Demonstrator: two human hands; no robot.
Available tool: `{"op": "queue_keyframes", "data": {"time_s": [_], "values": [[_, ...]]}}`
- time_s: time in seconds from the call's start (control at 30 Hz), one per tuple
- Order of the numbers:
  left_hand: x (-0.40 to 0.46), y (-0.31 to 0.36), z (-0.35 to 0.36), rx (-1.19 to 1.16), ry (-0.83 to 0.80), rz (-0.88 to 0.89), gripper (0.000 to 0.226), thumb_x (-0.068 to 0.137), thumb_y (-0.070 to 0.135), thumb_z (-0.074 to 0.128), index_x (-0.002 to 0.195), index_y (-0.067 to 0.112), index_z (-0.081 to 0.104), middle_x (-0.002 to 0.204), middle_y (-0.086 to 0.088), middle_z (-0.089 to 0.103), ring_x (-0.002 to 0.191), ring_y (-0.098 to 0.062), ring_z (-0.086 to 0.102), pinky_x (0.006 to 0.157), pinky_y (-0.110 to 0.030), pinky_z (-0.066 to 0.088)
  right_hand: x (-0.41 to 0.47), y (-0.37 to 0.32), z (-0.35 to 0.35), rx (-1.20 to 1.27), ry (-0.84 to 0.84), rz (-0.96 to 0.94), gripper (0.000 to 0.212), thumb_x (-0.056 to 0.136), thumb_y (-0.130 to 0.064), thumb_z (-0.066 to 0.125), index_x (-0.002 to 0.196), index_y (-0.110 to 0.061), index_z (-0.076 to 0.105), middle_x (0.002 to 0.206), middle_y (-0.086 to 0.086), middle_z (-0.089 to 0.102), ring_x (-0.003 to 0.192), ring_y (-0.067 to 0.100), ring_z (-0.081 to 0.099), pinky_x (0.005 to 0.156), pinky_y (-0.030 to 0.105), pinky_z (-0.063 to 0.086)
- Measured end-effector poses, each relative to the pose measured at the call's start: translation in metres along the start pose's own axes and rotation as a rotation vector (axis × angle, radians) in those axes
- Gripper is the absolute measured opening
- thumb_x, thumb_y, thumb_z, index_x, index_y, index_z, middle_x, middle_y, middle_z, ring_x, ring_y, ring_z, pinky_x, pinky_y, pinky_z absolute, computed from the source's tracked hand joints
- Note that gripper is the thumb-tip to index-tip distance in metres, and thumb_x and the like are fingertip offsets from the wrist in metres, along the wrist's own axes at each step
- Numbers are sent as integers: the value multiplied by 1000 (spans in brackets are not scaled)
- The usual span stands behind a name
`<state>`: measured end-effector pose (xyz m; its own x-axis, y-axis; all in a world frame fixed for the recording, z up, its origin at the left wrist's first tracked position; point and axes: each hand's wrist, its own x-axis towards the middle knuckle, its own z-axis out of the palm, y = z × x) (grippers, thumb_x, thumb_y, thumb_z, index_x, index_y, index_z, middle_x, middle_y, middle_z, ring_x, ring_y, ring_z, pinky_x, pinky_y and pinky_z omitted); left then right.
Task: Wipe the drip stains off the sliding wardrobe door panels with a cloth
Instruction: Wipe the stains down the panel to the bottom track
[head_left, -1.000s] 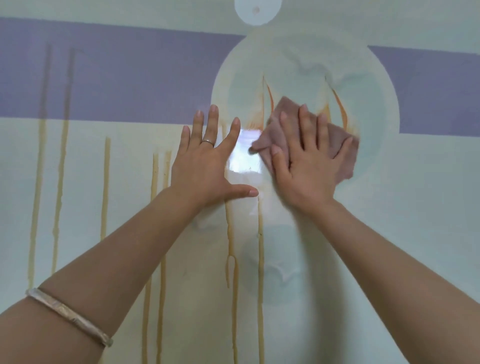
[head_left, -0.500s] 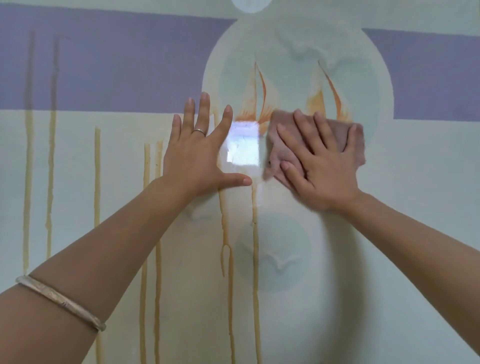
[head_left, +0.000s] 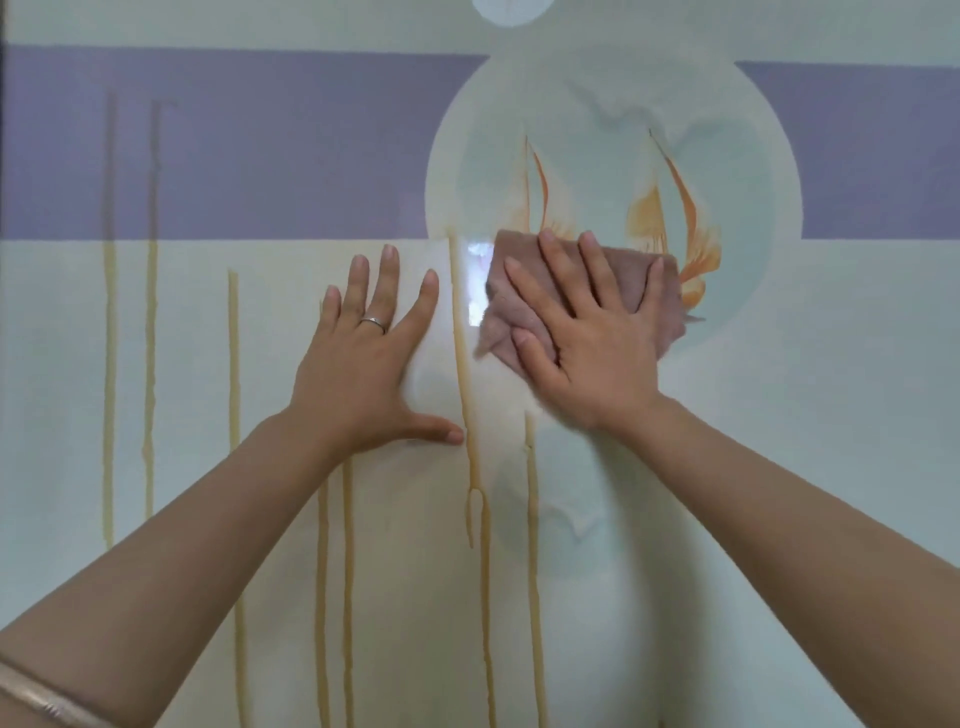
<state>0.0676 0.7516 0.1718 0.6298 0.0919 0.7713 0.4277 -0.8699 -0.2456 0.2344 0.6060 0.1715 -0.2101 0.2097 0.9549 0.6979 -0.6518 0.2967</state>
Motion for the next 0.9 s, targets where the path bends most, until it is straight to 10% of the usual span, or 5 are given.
{"op": "queue_keyframes", "data": {"time_s": [0.3, 0.47, 0.67, 0.9], "values": [[-1, -1, 5, -63, 92, 34, 127, 50, 82, 54, 134, 32, -27, 152, -10, -27, 140, -29, -24, 112, -42, -11, -25, -28, -3, 53, -60, -283, 55, 92, -48, 36, 142, -30, 47, 153, 4, 38, 142, 28, 31, 104, 71, 7], [0, -1, 6, -33, 68, 13, 130, 43, 87, 44, 130, 33, -35, 148, -7, -35, 138, -28, -29, 111, -41, -15, 32, -8, 3, -1, 6, 159, 61, 91, -49, 25, 148, -31, 36, 158, 1, 26, 147, 28, 18, 106, 69, -4], [-1, 0, 2, -59, 74, 22, 131, 43, 86, 46, 132, 30, -34, 150, -8, -34, 138, -28, -29, 112, -41, -15, 8, -30, -2, 27, -53, -171, 56, 92, -49, 32, 142, -30, 47, 153, 3, 38, 142, 28, 30, 104, 73, 7], [-1, -1, 6, -44, 71, 21, 124, 40, 89, 33, 124, 35, -41, 136, -1, -45, 136, -25, -33, 111, -40, -17, 68, -32, 3, 34, -56, 66, 65, 88, -51, 17, 149, -35, 31, 160, -4, 21, 148, 24, 13, 108, 68, -4]]}}
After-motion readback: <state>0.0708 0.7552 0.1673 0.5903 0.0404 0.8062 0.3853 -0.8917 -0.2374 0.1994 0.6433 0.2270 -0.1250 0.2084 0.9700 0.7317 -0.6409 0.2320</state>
